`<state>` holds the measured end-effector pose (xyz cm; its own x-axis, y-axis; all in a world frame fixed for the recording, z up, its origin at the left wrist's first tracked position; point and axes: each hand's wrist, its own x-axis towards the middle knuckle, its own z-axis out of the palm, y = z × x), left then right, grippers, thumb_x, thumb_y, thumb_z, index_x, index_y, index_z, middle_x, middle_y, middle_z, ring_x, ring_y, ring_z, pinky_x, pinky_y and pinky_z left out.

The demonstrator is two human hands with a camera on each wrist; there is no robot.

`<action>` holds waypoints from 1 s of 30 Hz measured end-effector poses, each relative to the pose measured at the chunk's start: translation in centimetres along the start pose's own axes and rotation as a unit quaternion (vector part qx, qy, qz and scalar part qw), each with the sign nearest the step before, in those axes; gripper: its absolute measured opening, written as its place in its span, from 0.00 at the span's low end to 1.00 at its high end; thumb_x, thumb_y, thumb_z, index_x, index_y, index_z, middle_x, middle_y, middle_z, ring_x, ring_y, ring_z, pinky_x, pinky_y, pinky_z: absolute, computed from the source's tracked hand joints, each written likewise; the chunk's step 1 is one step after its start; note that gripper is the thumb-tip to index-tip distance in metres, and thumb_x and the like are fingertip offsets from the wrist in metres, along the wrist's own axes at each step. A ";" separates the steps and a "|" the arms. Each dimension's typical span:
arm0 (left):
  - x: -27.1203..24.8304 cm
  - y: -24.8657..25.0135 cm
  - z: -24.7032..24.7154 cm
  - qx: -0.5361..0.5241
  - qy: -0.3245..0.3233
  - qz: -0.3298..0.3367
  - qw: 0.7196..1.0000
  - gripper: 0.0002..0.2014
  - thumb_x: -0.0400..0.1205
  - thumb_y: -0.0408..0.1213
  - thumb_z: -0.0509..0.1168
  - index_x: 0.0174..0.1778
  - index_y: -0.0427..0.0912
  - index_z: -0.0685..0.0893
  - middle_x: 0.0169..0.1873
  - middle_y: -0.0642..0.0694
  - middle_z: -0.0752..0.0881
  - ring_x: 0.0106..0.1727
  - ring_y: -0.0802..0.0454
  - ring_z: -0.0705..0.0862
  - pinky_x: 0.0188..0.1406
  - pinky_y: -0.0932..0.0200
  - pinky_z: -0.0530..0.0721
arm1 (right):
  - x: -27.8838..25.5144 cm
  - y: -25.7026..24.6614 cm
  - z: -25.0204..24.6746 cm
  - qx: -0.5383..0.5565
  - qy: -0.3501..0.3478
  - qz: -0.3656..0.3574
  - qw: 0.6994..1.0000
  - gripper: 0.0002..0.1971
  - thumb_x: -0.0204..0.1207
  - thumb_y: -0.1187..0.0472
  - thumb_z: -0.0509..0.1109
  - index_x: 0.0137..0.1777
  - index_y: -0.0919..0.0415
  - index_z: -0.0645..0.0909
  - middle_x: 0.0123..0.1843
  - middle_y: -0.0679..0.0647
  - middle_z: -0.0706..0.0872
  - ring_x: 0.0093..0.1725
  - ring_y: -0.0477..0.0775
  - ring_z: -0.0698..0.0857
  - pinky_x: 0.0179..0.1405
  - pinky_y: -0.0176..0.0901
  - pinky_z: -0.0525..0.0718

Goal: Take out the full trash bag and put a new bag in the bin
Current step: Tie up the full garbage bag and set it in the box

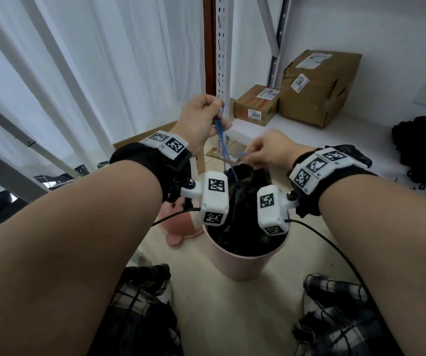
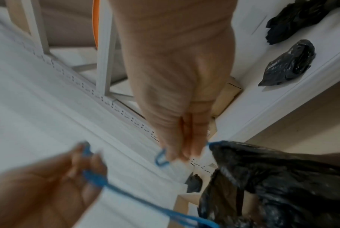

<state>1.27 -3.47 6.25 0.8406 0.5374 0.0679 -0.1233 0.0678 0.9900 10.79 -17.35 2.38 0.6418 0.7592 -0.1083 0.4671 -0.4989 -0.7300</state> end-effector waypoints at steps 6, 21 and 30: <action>-0.4 -0.9 0.8 0.263 -0.081 -0.017 0.961 0.13 0.80 0.33 0.66 0.56 0.42 0.69 0.28 0.48 0.69 0.24 0.55 0.67 0.22 0.63 0.66 | -0.6 -1.7 -2.0 0.118 0.180 -0.102 0.971 0.08 0.77 0.61 0.70 0.38 0.63 0.84 0.29 0.50 0.82 0.23 0.35 0.76 0.29 0.28 0.74; -0.1 -2.8 1.7 0.255 -0.128 -0.023 0.958 0.11 0.84 0.39 0.62 0.37 0.42 0.84 0.19 0.54 0.79 0.15 0.62 0.65 0.14 0.73 0.62 | -1.4 0.9 -1.0 0.166 0.025 0.001 0.986 0.12 0.73 0.58 0.75 0.54 0.58 0.79 0.40 0.47 0.80 0.41 0.47 0.79 0.39 0.35 0.78; 1.6 -3.9 2.6 0.137 -0.060 -0.053 0.987 0.18 0.89 0.39 0.51 0.33 0.41 0.76 0.24 0.49 0.75 0.19 0.59 0.65 0.18 0.69 0.64 | 0.0 2.5 2.2 0.062 0.090 0.015 0.994 0.12 0.74 0.62 0.74 0.49 0.72 0.88 0.41 0.59 0.84 0.41 0.53 0.79 0.49 0.47 0.78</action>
<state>4.52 -5.05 2.83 0.8992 0.4357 -0.0401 0.1026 -0.1209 0.9873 10.66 -17.69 -0.94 0.7583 0.6517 -0.0166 0.3742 -0.4560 -0.8075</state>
